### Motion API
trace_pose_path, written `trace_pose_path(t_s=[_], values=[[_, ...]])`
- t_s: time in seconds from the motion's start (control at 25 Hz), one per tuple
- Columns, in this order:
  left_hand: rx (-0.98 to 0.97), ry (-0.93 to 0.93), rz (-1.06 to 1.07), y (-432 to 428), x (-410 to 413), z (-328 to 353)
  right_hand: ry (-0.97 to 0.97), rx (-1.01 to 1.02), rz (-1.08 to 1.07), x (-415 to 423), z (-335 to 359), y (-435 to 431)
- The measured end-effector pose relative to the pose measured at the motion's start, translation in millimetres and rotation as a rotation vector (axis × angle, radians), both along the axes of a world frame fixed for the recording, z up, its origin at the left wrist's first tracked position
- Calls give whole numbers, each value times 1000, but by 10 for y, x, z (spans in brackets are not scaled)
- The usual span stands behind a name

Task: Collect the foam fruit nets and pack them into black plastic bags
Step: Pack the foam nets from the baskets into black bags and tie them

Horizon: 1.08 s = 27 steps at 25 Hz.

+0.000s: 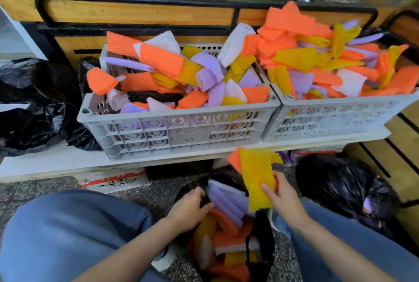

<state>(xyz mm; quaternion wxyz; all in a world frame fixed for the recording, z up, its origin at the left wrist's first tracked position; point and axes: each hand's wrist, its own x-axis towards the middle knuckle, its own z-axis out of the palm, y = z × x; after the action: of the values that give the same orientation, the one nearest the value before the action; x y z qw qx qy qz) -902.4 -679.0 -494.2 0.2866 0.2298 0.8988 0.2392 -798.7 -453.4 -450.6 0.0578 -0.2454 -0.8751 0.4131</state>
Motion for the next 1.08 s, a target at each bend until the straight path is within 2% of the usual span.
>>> trace_pose_path(t_s=[0.04, 0.12, 0.24, 0.32, 0.4, 0.48, 0.6, 0.68, 0.72, 0.76, 0.88, 0.96, 1.0, 1.08], values=[[-64, -62, -43, -27, 49, -35, -67, -6, 0, 89, -132, -32], [-44, -150, -56, -22, 132, -51, -233, -2, 115, 261, -357, -169], [111, -142, 190, -13, 166, -51, -499, 177, 400, 389, -580, -358], [143, -215, 358, -67, 102, -30, -603, 257, 429, 334, -613, -357], [90, -275, 331, -163, 46, -62, -675, 394, 413, 206, -590, -310], [100, -236, 316, -222, 17, -57, -665, 585, 364, 65, -545, -287], [255, -160, 447, -226, -30, -54, -421, 724, 451, -114, -453, -425], [333, -199, 525, -213, -53, -46, -188, 710, 621, -171, -475, -603], [363, -220, 557, -216, -60, -55, -127, 728, 701, -201, -492, -680], [385, -235, 590, -227, -68, -65, -171, 682, 759, -252, -517, -739], [425, -292, 640, -251, -61, -22, -489, 334, 554, -450, -701, -821], [436, -324, 651, -266, -46, 11, -499, 132, 309, -598, -820, -859], [439, -338, 661, -280, -45, 20, -473, 98, 246, -644, -855, -904], [440, -356, 686, -318, -58, 41, -476, 137, 294, -667, -917, -992]])
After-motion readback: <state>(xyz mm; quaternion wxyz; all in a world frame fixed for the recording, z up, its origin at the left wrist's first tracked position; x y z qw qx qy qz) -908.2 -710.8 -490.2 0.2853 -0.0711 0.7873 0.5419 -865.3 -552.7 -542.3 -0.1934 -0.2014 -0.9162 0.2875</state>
